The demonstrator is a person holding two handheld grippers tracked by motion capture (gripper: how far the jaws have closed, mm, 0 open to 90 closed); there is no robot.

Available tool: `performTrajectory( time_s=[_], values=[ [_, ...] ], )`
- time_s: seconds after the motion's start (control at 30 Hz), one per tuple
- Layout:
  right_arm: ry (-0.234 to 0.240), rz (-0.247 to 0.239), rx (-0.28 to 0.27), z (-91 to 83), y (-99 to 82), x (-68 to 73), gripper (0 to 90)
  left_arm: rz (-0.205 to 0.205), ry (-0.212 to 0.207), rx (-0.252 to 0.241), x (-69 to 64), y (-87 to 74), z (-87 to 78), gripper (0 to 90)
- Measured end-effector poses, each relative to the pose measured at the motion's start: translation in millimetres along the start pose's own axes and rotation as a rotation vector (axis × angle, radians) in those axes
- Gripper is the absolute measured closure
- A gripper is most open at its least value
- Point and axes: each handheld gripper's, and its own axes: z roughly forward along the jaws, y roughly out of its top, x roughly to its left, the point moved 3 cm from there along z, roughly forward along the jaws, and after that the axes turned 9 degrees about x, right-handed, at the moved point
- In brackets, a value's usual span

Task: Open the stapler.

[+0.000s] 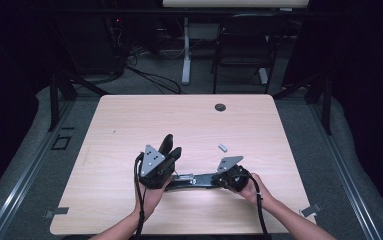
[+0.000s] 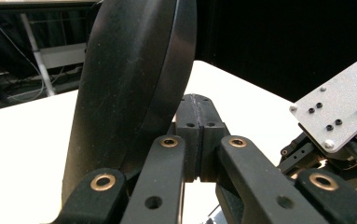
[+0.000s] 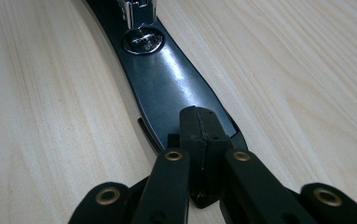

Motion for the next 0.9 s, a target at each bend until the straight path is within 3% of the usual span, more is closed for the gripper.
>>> performTrajectory(
  time_s=[0.9],
  values=[
    [-0.011,-0.01,0.001,0.7,0.8,1.1,90.0,-0.001,0.067,-0.015,13.5,-2.1,-14.8,90.0]
  ],
)
